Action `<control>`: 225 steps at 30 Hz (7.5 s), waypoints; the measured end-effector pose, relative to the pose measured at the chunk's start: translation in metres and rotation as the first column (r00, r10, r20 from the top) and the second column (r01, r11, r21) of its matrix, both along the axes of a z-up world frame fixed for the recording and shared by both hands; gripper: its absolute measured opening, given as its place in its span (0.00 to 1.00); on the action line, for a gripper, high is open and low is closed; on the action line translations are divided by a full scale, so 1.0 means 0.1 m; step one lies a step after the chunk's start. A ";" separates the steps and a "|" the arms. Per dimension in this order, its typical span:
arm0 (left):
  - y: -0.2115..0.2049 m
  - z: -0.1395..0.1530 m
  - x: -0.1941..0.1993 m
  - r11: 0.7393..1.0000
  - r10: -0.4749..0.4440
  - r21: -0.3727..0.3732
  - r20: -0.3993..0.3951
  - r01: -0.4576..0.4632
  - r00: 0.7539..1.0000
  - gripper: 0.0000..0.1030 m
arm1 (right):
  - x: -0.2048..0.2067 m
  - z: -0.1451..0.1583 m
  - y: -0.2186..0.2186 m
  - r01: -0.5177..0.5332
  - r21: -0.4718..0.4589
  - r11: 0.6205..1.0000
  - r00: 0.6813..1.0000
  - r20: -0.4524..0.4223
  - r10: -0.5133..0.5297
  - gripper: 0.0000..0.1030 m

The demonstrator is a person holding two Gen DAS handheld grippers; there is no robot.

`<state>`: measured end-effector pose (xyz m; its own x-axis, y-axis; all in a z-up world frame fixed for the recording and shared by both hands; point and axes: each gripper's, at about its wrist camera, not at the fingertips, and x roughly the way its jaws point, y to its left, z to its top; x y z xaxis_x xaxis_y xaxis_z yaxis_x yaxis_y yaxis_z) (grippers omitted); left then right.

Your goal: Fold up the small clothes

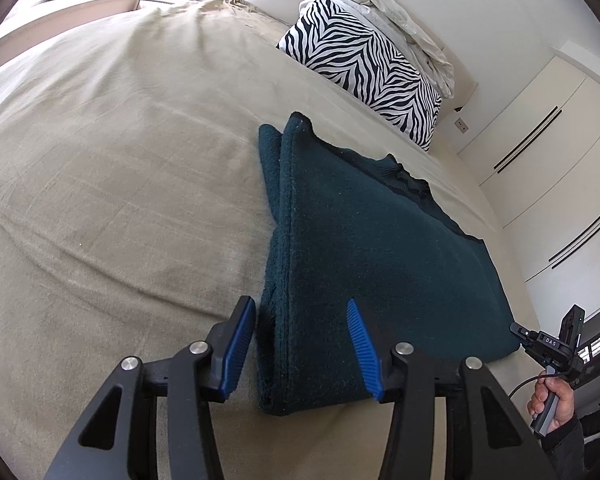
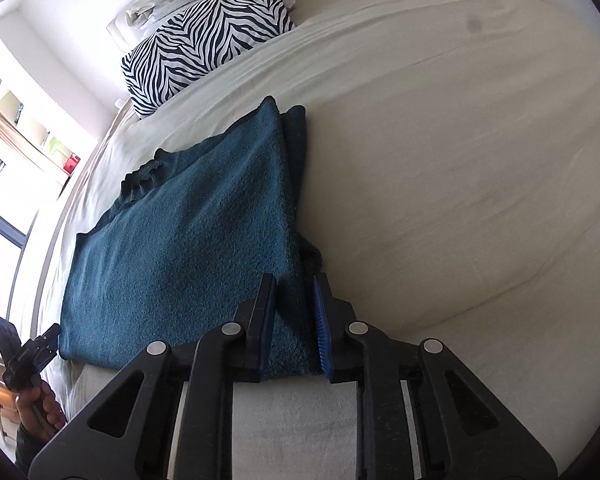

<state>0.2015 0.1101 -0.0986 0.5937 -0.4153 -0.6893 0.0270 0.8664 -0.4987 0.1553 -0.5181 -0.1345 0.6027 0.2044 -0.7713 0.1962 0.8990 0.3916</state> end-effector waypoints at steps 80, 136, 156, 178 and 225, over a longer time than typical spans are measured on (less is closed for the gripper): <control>-1.12 0.50 1.15 0.929 -0.111 0.367 0.181 0.037 0.977 0.45 | 1.22 0.05 1.39 -0.180 0.438 0.880 0.981 0.145 0.129 0.60; -1.11 0.50 0.44 0.971 -0.130 0.215 0.117 0.102 0.985 0.70 | -0.05 -0.14 0.74 0.058 0.531 0.845 0.976 0.149 -0.161 0.25; -1.39 -0.06 -0.07 0.951 -0.211 0.232 -0.004 0.206 0.977 0.66 | 0.15 -0.68 1.25 0.043 0.602 0.797 0.992 0.066 -0.104 0.22; -1.16 -0.02 -0.16 0.966 -0.185 0.182 0.002 0.182 0.983 0.66 | -0.28 0.15 1.05 0.046 0.438 0.898 0.975 0.175 -0.136 0.55; 0.24 -0.40 0.39 0.821 -0.083 -0.563 -0.287 -0.098 0.954 0.69 | 1.46 -0.11 3.06 -0.338 0.658 0.673 0.907 0.036 0.420 0.61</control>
<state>0.2406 0.1344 -0.1387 0.4123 -0.7798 -0.4711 -0.2000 0.4270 -0.8819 0.3015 -0.2124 -0.1453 0.2834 0.8600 -0.4243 -0.0270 0.4494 0.8929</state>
